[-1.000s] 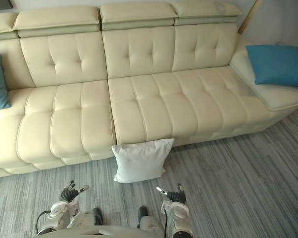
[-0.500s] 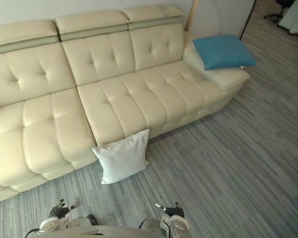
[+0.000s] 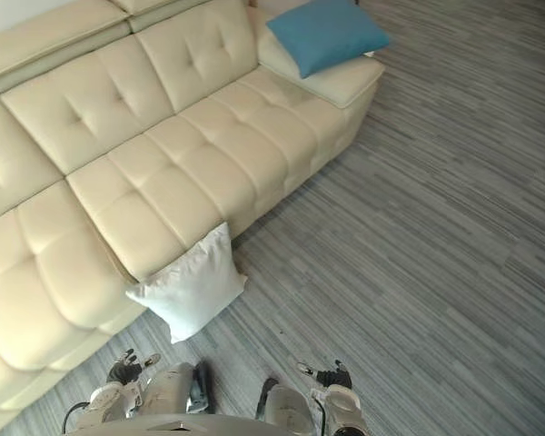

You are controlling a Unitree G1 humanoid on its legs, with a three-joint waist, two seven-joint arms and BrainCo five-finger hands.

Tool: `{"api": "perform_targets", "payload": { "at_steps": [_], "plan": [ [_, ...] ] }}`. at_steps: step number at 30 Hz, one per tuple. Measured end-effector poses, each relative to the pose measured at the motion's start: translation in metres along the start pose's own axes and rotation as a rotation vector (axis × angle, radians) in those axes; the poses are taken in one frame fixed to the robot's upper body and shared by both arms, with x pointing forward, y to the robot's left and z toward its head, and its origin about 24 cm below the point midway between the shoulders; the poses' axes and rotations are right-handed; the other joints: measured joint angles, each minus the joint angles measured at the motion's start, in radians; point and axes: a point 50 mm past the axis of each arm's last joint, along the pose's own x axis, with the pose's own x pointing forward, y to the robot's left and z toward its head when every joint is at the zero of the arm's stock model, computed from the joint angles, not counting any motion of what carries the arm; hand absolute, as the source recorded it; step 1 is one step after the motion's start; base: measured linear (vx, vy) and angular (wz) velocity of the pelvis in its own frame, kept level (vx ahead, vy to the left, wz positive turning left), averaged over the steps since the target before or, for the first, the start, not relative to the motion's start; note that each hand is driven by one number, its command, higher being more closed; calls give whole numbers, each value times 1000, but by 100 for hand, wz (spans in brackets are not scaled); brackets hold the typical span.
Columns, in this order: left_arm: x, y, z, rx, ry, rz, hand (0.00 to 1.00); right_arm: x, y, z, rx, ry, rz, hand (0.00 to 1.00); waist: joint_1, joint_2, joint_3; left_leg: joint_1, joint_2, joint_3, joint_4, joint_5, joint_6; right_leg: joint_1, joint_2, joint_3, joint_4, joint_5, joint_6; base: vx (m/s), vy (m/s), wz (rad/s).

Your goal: Pick up cushions and gather them together orderly.

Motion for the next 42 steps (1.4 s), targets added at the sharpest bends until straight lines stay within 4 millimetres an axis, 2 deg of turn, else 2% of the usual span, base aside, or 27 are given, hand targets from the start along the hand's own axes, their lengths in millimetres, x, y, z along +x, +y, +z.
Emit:
{"api": "perform_targets", "payload": {
  "at_steps": [1, 2, 3, 4, 5, 6, 7, 8, 10, 11, 12, 13, 14, 15, 19, 22, 23, 25, 26, 27, 28, 30, 32, 34, 37, 40, 42],
  "plan": [
    [-1, 2, -3, 5, 7, 1, 0, 1, 0, 4, -4, -14, 2, 0, -9, 0, -7, 46, -23, -8, -49, -33, 5, -55, -22, -2, 158, -38, 109, 312, 55, -15],
    [-1, 2, -3, 8, 8, 0, 0, 1, 0, 5, -5, -16, 2, 0, -9, 1, -8, 53, -25, -12, -57, -45, 11, -75, -25, -4, 201, -45, 133, 303, 24, 16],
    [0, 1, 0, 34, 2, -10, 0, 0, 3, 3, -14, -13, 13, 0, -21, -15, -1, 79, -44, -37, -65, -64, 19, -146, -53, -10, 400, -41, 192, 308, -54, 58],
    [-1, -2, 0, 48, 4, -22, 0, -1, 3, -1, -27, -3, 18, 0, -35, -21, 4, 123, -54, -74, -74, -81, 27, -206, -80, -37, 580, 5, 186, 318, -84, 66],
    [-1, -3, -1, 49, 2, -26, 0, -2, 2, -4, -30, 6, 16, 0, -36, -22, 4, 141, -55, -85, -78, -84, 25, -216, -87, -47, 620, -3, 163, 275, -104, 55],
    [-1, -5, 0, 49, -2, -30, 0, -2, 0, -6, -34, 5, 13, 0, -35, -22, 4, 164, -54, -104, -80, -90, 22, -225, -90, -65, 651, -28, 119, 263, -151, 62],
    [-1, -9, 1, 34, -10, -38, 0, -4, -1, -4, -31, -17, 12, 0, -43, -17, 7, 203, -46, -167, -95, -92, 19, -256, -88, -102, 655, -79, 52, 272, -179, 77],
    [-1, -10, 4, 26, -18, -40, 0, -5, -2, -5, -29, -17, 11, 0, -51, -21, 8, 218, -40, -190, -98, -93, 17, -268, -81, -109, 618, -98, 36, 269, -208, 93],
    [0, -17, 8, 10, -31, -53, 0, -6, -2, -2, -23, -38, 10, 0, -62, -25, 8, 219, -20, -258, -77, -112, -18, -294, -38, -61, 469, -103, 27, 210, -251, 105],
    [1, -23, 13, -4, -47, -64, 0, -7, -2, -3, -16, -41, 11, 0, -71, -52, -1, 189, -15, -319, -20, -145, -68, -287, -6, 35, 299, -63, 32, 214, -367, 143],
    [2, -24, 17, -10, -59, -68, 0, -9, 0, -8, -6, -32, 15, 0, -77, -56, 8, 167, -19, -346, 17, -172, -93, -271, -2, 50, 249, 4, 1, 160, -307, 135],
    [1, -36, 16, -30, -55, -91, 0, -9, -6, -8, 20, -29, -9, 0, -63, -16, 17, 158, 14, -390, 38, -187, -102, -246, 21, 9, 263, -2, 3, 161, -287, 98],
    [0, -42, 16, -44, -60, -103, 0, -9, -8, -7, 33, -31, -20, 0, -57, -1, 12, 147, 32, -410, 37, -182, -111, -252, 35, 3, 288, -3, 4, 178, -262, 121],
    [0, -48, 18, -53, -62, -115, 0, -8, -8, -6, 43, -34, -21, 0, -63, 8, 17, 140, 38, -472, 35, -170, -133, -248, 43, 25, 329, -13, 5, 174, -264, 110],
    [0, -54, 19, -69, -68, -125, 0, -8, -8, -2, 56, -54, -24, 0, -48, 9, 15, 94, 53, -544, 18, -115, -178, -211, 19, -93, 310, -34, -23, 92, -207, 112],
    [0, -55, 21, -69, -73, -127, 0, -9, -8, -1, 79, -63, -28, 0, -51, 7, 15, 31, 59, -523, 17, -53, -197, -175, -18, -185, 252, -33, -24, -13, -95, 105],
    [0, -55, 21, -70, -75, -127, 0, -9, -7, -2, 86, -62, -28, 0, -52, 6, 14, 18, 64, -492, 25, -42, -193, -167, -28, -203, 238, -32, -26, -57, -18, 102],
    [0, -54, 23, -79, -85, -123, 0, -10, -2, -1, 98, -64, -21, 0, -56, 6, 15, -28, 107, -317, 61, -25, -158, -142, -51, -258, 202, -29, -33, -99, 32, 78],
    [0, -53, 24, -85, -89, -118, 0, -11, 0, -2, 102, -61, -17, 0, -55, 7, 14, -28, 154, -155, 80, -46, -106, -136, -61, -285, 204, -31, -36, -105, 65, 60],
    [0, -52, 25, -81, -91, -116, 0, -11, 1, -2, 108, -61, -16, 0, -55, 3, 13, -30, 168, -85, 83, -43, -104, -136, -70, -293, 211, -32, -35, -107, 91, 55],
    [0, -51, 25, -79, -95, -115, 0, -11, 2, -4, 119, -55, -19, 0, -53, -12, 7, -36, 154, -79, 77, -29, -90, -133, -82, -296, 203, -35, -33, -100, 100, 39],
    [1, -46, 25, -54, -95, -107, 0, -13, 5, -6, 136, -47, -15, 0, -53, -18, 2, -39, 133, -88, 68, -22, -79, -118, -97, -313, 172, -32, -30, -113, 111, 30],
    [0, -40, 19, -25, -81, -98, 0, -14, 2, -12, 148, -29, -29, 0, -60, -27, -19, -30, 83, -110, -8, 20, -72, -100, -123, -334, 132, -9, -24, -147, 103, 46],
    [0, -37, 19, -4, -82, -97, 0, -15, 2, -15, 147, -22, -29, 0, -58, -31, -31, -22, 55, -109, -83, 52, -71, -96, -129, -338, 84, 17, -14, -125, 76, 25],
    [1, -31, 15, 16, -63, -85, 0, -14, 6, -10, 143, -33, -19, 0, -59, -27, -39, -28, 42, -95, -137, 89, -67, -112, -131, -334, 49, 47, -10, -70, 42, 2],
    [2, -29, 18, 48, -72, -83, 0, -13, 10, -5, 132, -49, -9, 0, -57, -27, -38, -57, 43, -84, -126, 93, -68, -145, -131, -324, 53, 58, -10, -39, 24, -7],
    [4, -35, 28, 50, -100, -80, 0, -9, 17, 14, 124, -99, 5, 0, -57, -23, -16, -113, 55, -83, -82, 89, -61, -198, -122, -309, 76, 71, -19, -34, 1, -12]
  ]
}}
